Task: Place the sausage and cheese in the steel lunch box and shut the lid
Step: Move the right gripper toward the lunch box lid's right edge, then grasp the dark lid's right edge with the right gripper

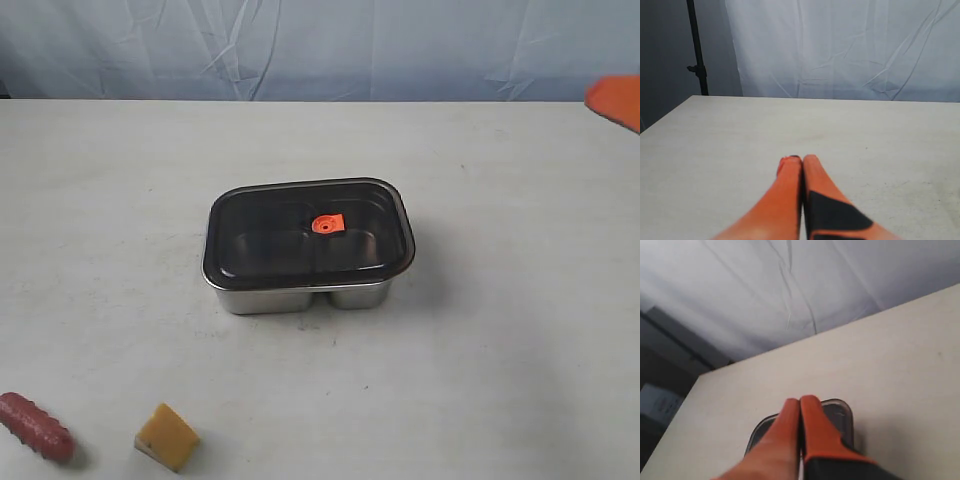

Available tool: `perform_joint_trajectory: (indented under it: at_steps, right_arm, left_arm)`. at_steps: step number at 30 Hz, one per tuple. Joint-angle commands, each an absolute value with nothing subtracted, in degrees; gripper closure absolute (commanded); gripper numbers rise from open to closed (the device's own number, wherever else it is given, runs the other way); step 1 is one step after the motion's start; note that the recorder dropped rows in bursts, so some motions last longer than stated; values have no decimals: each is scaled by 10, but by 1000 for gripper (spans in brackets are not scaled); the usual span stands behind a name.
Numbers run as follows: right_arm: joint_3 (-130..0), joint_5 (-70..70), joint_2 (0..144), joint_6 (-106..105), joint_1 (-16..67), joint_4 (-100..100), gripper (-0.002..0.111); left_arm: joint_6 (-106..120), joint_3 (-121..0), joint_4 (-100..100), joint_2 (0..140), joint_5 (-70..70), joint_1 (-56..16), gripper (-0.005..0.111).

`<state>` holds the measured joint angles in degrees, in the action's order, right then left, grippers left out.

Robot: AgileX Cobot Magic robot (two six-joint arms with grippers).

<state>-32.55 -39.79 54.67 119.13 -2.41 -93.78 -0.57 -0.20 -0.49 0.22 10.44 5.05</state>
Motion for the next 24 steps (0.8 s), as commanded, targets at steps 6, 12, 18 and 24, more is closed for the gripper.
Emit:
perform_joint_trajectory:
  at_steps: [6, 12, 18, 24]
  right_arm:
    - [-562, -606, 917, 1204, -26, -974, 97]
    - [-621, -619, 1071, 1201, -26, -973, 49]
    - [-640, -656, 1177, 1169, -26, -931, 47]
    - [-640, -689, 1230, 1150, -5, -930, 47]
  left_arm:
    - [-9, 0, 0, 0, 103, 51, 107]
    - [-9, 0, 0, 0, 103, 51, 107]
    - [-9, 0, 0, 0, 103, 51, 107]
    - [-9, 0, 0, 0, 103, 51, 107]
